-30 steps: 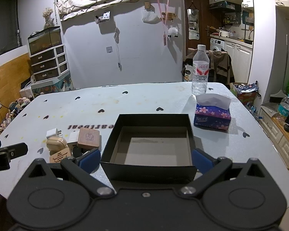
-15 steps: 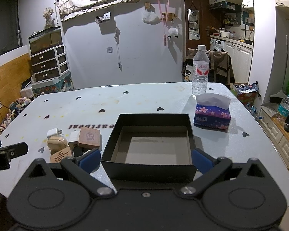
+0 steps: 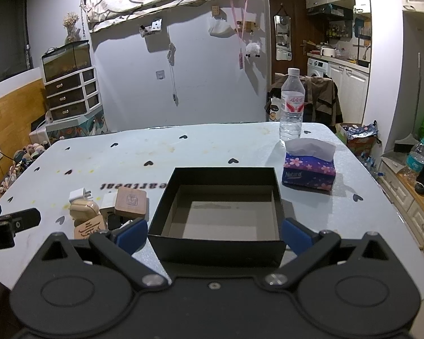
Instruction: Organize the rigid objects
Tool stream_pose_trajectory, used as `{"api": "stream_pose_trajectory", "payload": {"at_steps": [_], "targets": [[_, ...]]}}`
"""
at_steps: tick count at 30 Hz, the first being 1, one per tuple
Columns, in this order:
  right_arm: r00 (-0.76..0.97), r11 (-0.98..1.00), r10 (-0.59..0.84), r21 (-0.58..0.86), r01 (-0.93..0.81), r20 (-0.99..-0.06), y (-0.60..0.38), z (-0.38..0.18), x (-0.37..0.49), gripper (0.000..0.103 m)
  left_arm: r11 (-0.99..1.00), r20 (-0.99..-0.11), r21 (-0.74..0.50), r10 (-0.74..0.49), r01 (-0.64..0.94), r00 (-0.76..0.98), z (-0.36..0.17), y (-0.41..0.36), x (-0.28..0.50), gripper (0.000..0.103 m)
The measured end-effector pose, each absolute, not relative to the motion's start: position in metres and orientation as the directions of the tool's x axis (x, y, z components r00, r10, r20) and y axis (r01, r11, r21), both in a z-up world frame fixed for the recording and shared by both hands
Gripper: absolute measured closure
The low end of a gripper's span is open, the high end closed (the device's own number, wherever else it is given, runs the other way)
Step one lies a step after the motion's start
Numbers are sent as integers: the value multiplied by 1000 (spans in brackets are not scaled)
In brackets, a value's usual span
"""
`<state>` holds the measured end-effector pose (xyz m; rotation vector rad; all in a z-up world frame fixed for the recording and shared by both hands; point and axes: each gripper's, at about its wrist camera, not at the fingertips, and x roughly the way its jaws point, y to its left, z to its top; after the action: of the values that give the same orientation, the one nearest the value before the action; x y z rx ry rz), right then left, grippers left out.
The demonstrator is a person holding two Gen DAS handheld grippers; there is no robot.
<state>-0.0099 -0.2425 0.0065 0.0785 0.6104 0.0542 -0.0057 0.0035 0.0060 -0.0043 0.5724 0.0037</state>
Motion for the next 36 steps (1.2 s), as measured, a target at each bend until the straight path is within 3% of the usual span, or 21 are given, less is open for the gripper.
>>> {"api": "stream_pose_trajectory", "payload": {"at_steps": [14, 28, 35, 36], "targets": [[806, 996, 32, 89, 25, -591, -267, 8, -9, 0, 1000, -572, -7, 12, -20, 820, 2, 0, 2, 0], [765, 990, -96, 19, 141, -637, -298, 1, 63, 0, 1000, -581, -3, 0, -2, 814, -7, 14, 87, 0], [708, 979, -121, 36, 202, -696, -306, -16, 101, 1, 1000, -638, -13, -24, 21, 770, -25, 26, 133, 0], [699, 976, -123, 40, 213, -705, -307, -18, 105, 5, 1000, -649, -15, -23, 18, 760, -29, 29, 139, 0]]}}
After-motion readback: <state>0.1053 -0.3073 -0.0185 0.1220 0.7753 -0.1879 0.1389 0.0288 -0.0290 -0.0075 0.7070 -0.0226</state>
